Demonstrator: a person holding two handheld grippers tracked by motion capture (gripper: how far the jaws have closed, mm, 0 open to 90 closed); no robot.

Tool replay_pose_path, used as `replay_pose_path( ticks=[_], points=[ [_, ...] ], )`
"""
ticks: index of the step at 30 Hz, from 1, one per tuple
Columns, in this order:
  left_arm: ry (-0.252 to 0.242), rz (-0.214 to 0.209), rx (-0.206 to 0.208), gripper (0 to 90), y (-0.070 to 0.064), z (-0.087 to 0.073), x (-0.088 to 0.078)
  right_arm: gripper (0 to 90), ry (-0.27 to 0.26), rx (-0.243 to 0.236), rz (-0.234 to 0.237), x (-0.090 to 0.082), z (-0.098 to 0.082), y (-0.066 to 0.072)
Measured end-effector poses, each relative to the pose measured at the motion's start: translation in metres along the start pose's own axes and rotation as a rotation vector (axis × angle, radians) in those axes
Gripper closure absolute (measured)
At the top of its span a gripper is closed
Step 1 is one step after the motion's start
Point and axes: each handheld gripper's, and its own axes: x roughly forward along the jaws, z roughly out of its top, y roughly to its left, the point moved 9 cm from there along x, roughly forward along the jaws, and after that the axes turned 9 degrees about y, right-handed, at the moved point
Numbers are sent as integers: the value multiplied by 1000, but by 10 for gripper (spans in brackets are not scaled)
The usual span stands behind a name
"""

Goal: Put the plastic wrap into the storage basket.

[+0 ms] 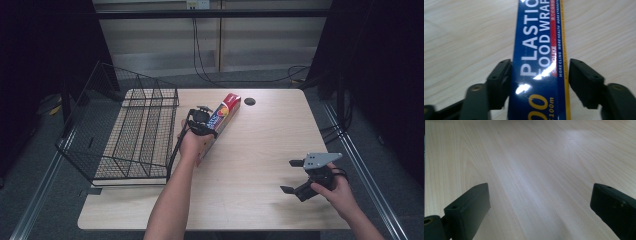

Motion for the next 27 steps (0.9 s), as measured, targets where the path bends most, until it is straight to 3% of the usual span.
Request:
replay_pose_path(
  ticks=[2,7,17,26,27],
  points=[
    [2,-4,10,397,0,-1,-1,24,5,-9,7,1,-1,0],
    [-1,-21,-9,402,-4,-5,-2,24,3,-7,8,1,0,1],
    [56,-23,-14,406,-15,-23,-12,24,1,-6,5,1,1,1],
    [54,-58,-15,380,-13,-11,-8,24,4,-12,5,2,2,2],
    [49,-66,-32,376,-13,-8,-7,24,2,-10,9,3,2,2]
  ],
)
